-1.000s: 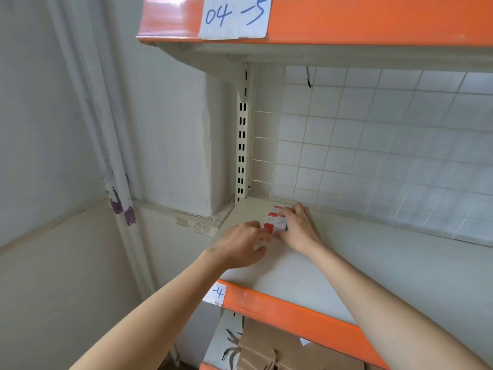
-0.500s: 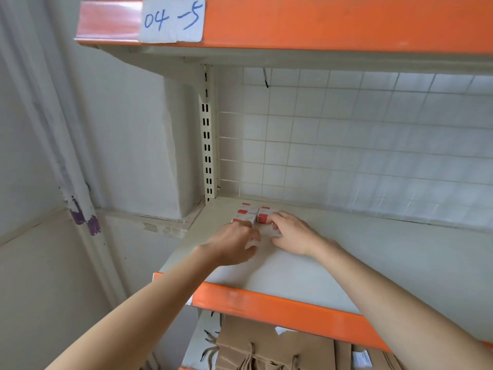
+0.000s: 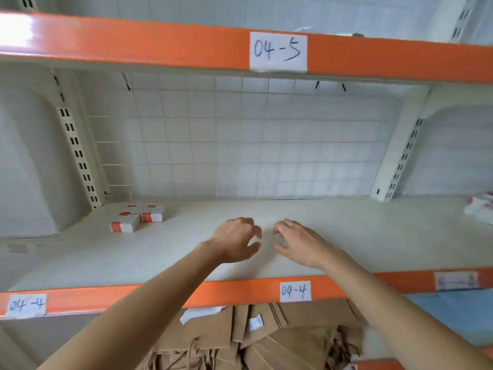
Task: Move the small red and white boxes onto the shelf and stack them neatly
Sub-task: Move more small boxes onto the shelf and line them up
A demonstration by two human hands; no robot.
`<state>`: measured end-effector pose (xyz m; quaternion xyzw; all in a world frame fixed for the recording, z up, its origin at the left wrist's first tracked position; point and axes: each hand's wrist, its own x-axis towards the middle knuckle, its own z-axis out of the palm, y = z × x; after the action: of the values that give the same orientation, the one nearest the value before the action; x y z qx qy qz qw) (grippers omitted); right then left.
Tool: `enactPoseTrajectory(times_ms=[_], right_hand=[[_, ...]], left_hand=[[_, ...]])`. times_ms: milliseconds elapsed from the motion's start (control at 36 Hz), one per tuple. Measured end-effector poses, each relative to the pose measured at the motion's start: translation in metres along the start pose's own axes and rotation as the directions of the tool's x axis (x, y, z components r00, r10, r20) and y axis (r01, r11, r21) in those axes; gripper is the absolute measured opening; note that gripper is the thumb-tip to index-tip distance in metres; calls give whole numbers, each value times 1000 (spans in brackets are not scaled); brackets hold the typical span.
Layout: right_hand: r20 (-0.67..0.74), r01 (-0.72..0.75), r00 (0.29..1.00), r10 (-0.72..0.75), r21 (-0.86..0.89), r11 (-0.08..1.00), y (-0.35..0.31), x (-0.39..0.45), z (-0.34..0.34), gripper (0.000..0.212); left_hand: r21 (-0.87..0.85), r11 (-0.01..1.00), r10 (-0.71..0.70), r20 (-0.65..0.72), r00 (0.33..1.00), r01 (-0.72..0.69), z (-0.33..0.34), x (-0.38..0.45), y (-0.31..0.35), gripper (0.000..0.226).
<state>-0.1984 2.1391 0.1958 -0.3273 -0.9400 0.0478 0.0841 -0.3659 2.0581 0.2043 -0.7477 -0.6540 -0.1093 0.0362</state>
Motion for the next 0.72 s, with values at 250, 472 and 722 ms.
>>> enactPoseTrajectory(times_ms=[250, 472, 722], right_hand=[[-66, -197, 978, 200, 49, 979, 118, -110, -28, 37], [-131, -341, 929, 345, 58, 938, 209, -197, -43, 35], [-196, -462, 862, 468, 76, 883, 283, -247, -48, 30]], left_hand=[[-78, 984, 157, -20, 987, -158, 26, 65, 138, 31], [-158, 966, 202, -20, 979, -202, 56, 114, 254, 33], [-172, 928, 338, 13, 941, -330, 77, 196, 324, 33]])
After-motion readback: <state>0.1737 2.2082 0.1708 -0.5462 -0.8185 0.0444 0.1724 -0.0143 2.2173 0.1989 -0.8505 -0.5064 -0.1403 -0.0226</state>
